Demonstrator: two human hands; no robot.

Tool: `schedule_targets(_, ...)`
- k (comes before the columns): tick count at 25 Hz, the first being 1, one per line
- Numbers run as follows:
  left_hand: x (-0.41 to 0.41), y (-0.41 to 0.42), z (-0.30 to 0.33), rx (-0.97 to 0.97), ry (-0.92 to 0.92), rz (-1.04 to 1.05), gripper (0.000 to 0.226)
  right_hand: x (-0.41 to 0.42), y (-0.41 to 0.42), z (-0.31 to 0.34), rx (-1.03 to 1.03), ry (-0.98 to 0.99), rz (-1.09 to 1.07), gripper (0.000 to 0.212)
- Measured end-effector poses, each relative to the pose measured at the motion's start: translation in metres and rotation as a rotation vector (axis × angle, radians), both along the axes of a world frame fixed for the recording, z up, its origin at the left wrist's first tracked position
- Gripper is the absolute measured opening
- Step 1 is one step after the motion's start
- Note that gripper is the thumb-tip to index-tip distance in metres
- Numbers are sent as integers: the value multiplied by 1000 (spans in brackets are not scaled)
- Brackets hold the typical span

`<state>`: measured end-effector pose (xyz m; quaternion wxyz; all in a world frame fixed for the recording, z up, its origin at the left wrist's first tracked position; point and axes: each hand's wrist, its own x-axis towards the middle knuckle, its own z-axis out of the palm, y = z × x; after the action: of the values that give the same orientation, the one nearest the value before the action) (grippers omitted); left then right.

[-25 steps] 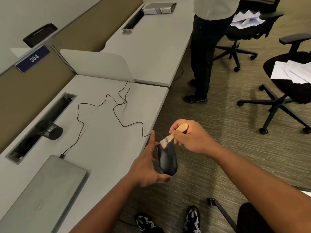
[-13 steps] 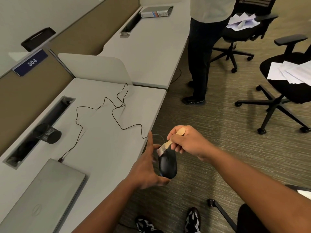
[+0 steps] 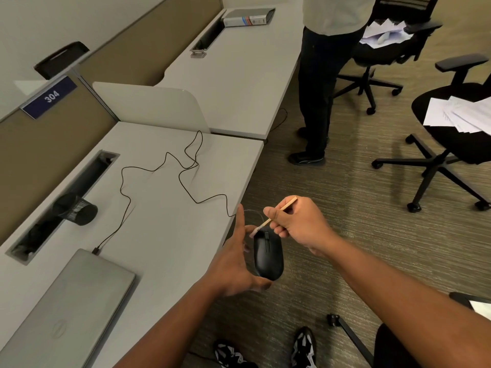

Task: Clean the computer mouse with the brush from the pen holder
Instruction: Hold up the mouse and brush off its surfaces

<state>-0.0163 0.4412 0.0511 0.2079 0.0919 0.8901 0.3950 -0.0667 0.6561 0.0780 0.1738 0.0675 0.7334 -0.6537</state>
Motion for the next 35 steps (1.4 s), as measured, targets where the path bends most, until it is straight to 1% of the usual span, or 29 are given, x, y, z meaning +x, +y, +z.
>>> schedule_targets(10, -2, 2, 1, 11, -12, 4, 171, -1, 7, 14, 352, 324, 41, 28)
schedule_targets(12, -3, 1, 2, 16, -14, 3, 170, 1, 8, 16, 365, 401, 48, 27)
schedule_targets(14, -6, 0, 1, 9, -7, 3, 170, 4, 6, 20, 292, 438, 104, 21)
schedule_targets(15, -7, -1, 0, 4, 0, 4, 170, 6, 5, 21, 256, 435, 154, 19)
schedule_targets(18, -10, -2, -1, 0, 15, 15, 170, 8, 3, 21, 235, 391, 256, 16)
schedule_targets(21, -10, -5, -3, 1, 24, 36, 169, 7, 8, 24, 157, 268, 362, 16)
schedule_targets(23, -11, -6, -5, 6, 22, 44, 168, 6, 12, 26, 141, 224, 453, 14)
schedule_targets(26, -12, -8, -7, -7, 34, 43, 166, 6, 15, 30, 181, 208, 561, 13)
schedule_targets(28, -13, -11, -9, -5, 37, 51, 165, 5, 20, 33, 260, 207, 617, 14)
schedule_targets(30, -13, -15, -11, 3, 37, 63, 164, 2, 28, 35, 331, 228, 617, 13)
schedule_targets(31, -14, -17, -12, -4, 41, 64, 164, 1, 32, 36, 326, 242, 585, 13)
schedule_targets(33, -13, -19, -12, -28, 45, 61, 164, -1, 35, 38, 222, 254, 512, 11)
schedule_targets(35, -13, -18, -13, -50, 45, 52, 165, 2, 28, 37, 128, 253, 511, 6)
